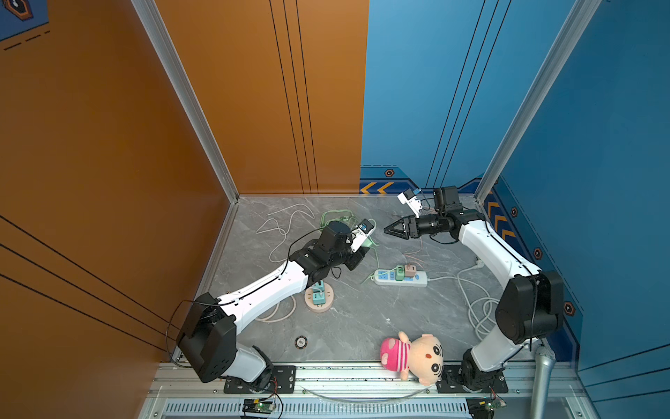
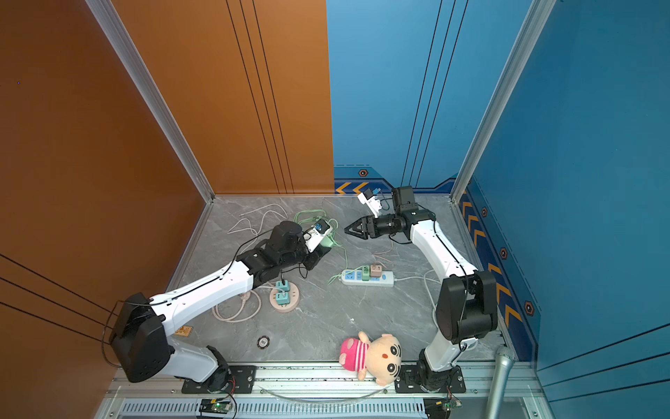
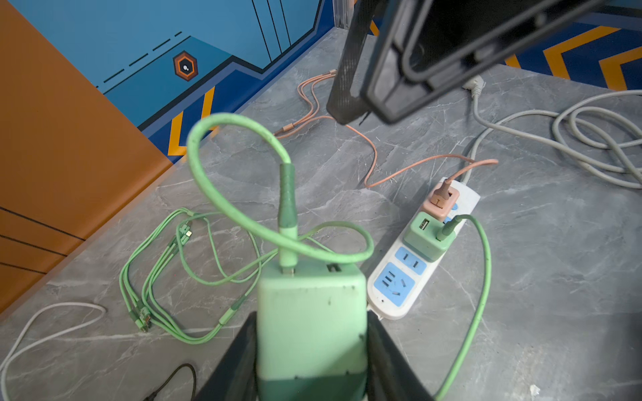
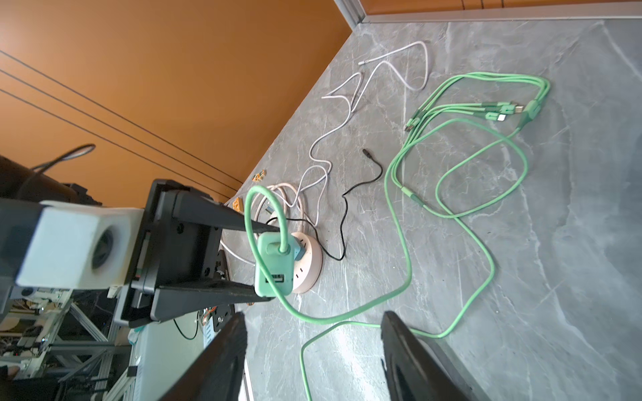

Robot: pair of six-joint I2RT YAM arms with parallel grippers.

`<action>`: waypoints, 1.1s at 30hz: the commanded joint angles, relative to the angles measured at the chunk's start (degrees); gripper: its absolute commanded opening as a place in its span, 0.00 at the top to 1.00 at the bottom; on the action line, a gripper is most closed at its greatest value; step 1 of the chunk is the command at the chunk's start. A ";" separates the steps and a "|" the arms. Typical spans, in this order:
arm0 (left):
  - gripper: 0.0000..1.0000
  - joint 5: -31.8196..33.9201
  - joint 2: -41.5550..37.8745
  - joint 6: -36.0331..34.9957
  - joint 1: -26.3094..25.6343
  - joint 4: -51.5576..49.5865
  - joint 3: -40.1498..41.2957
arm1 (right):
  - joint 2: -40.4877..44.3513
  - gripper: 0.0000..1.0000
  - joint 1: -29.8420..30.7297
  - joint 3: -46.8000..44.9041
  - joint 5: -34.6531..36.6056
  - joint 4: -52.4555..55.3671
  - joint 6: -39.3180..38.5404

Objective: Insert plugs into power strip
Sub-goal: Insert the plug into the socket.

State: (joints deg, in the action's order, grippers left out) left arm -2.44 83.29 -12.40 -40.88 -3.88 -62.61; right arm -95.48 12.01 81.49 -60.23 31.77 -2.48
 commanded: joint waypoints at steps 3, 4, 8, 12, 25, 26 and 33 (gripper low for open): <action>0.75 -3.54 -0.23 -2.71 1.00 3.72 -0.07 | -2.44 0.36 2.63 5.07 2.04 11.34 -8.40; 0.75 -3.76 -0.23 -2.80 1.12 3.85 0.00 | -2.99 0.36 2.99 5.86 2.34 12.85 -9.47; 0.75 -4.51 -0.06 -3.15 1.42 3.95 0.08 | -3.37 0.36 3.88 6.36 1.87 14.11 -11.20; 0.75 -5.14 0.19 -3.25 1.64 4.22 0.21 | -3.52 0.36 4.66 6.55 2.75 15.15 -12.34; 0.75 -8.91 1.72 -3.97 1.13 4.58 -0.19 | -4.94 0.36 5.84 9.47 4.04 18.42 -13.95; 0.75 -8.96 1.70 -4.03 0.97 4.71 -0.16 | -4.97 0.36 5.58 9.64 3.09 18.45 -13.95; 0.73 -9.31 1.87 -4.62 0.47 5.35 -0.03 | -6.83 0.43 5.70 10.60 4.73 18.47 -11.74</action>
State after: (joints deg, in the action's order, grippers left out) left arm -9.74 84.73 -15.68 -39.83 -0.34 -62.63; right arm -100.68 17.96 90.35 -56.27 48.58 -14.87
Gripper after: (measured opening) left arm 0.434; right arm 0.577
